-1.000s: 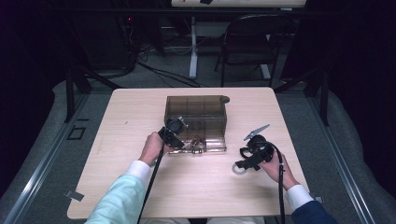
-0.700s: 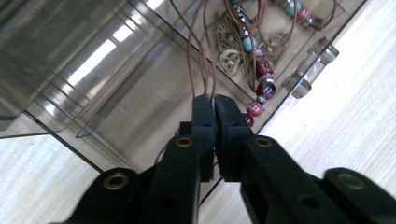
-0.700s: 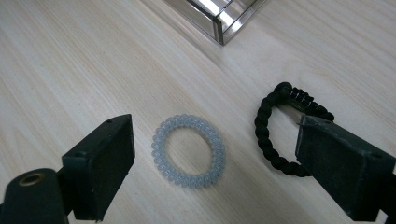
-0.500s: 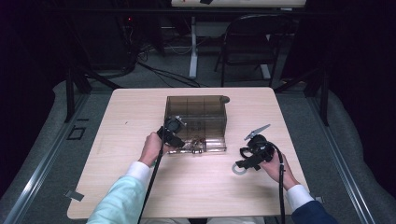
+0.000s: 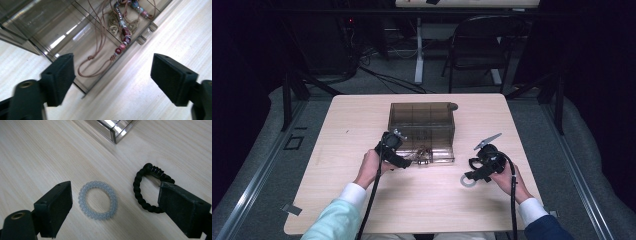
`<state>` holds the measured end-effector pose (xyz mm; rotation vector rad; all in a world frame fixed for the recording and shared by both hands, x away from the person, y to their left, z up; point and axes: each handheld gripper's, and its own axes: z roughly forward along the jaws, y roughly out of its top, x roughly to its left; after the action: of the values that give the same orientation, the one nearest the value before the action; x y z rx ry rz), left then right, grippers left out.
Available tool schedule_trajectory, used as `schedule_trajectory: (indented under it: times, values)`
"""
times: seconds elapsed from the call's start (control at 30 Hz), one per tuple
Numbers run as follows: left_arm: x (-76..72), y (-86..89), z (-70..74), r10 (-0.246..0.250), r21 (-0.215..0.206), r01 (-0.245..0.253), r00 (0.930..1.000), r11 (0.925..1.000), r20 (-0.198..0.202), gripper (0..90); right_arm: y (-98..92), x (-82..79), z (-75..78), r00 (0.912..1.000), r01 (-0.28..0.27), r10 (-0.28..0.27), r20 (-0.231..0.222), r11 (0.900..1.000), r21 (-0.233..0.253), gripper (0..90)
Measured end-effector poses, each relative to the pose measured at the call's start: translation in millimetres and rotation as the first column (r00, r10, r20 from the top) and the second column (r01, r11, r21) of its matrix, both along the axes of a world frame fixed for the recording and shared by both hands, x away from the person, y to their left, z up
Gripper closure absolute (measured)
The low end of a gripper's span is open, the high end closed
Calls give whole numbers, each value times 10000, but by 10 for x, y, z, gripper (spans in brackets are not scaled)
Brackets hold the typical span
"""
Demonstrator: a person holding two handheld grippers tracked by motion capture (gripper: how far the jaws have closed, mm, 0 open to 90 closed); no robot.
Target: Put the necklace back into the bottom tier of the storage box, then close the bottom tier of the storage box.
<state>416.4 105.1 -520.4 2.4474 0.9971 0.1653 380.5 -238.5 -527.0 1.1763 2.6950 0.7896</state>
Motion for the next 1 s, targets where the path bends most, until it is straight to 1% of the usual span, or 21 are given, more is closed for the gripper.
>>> schedule_trajectory:
  times: [0.07, 0.13, 0.17, 0.2, 0.23, 0.27, 0.47, 0.5, 0.53, 0.57, 0.63, 0.67, 0.77, 0.83, 0.9, 0.97, 1.0]
  values:
    - [-37, 6, -11, -3, 43, 3, 10000, 10000, 8, 176, 1, -1, -2, 10000, 23, -23, 6, 10000, 45, 119]
    - [-56, 10, -19, 6, 35, -7, 10000, 10000, 26, 168, 2, -1, -2, 10000, 51, -51, 22, 10000, 2, 119]
    - [-93, 21, -38, 7, -25, -7, 10000, 10000, 25, 165, -2, 1, 0, 10000, 40, -40, 13, 10000, -76, 119]
    - [-108, 26, -45, 26, -17, -26, 10000, 10000, 23, 163, -4, 2, 0, 10000, 37, -37, 0, 9999, -100, 120]
    - [-126, 29, -59, 32, -55, -32, 10000, 10000, 29, 162, -3, 0, -6, 10000, 85, -85, 3, 10000, -25, 120]
    - [-143, 31, -69, 40, -37, -40, 10000, 10000, 36, 160, -9, 1, -1, 10000, 83, -83, -39, 9999, -98, 120]
    - [-202, 36, -72, 42, -173, -40, 9999, 9998, 99, 157, -9, -2, -4, 9998, 206, -206, 30, 9998, -48, 123]
    - [-209, 33, -76, 53, -197, -52, 10000, 9998, 82, 157, -7, -1, -4, 9998, 202, -202, 39, 9997, -105, 123]
    - [-218, 25, -83, 5, -190, -4, 10000, 9998, 83, 156, 5, -10, -21, 9993, 364, -364, 95, 9993, 66, 124]
    - [-221, 20, -86, 5, -196, -3, 10000, 9998, 80, 156, -3, -1, -8, 9999, 147, -147, -12, 9998, -157, 124]
    - [-227, 6, -87, -25, -176, 27, 10000, 9998, 91, 156, 2, -9, -13, 9998, 200, -200, 23, 9998, -95, 125]
    - [-233, -2, -91, -20, -220, 22, 10000, 9998, 94, 156, -3, -7, -6, 9999, 137, -137, 7, 9997, -183, 125]
    - [-237, -11, -104, -88, -192, 89, 9999, 9998, 76, 156, -17, -8, -3, 9999, 170, -169, 29, 9998, -103, 125]
    - [-245, -11, -118, -21, -216, 22, 10000, 9998, 9, 156, -21, -4, 0, 9998, 185, -185, 41, 9997, -150, 126]
    - [-258, -12, -123, 9, -244, -8, 10000, 9997, 39, 156, -12, -5, -4, 9998, 176, -175, 53, 9998, -91, 126]
    - [-275, -13, -117, -16, -282, 18, 10000, 9996, 75, 157, -10, -5, 1, 9999, 142, -140, 81, 9997, -176, 126]
    - [-287, -15, -113, 1, -227, 2, 9999, 9997, 119, 157, -9, -5, 0, 9999, 140, -139, 74, 9997, -195, 126]
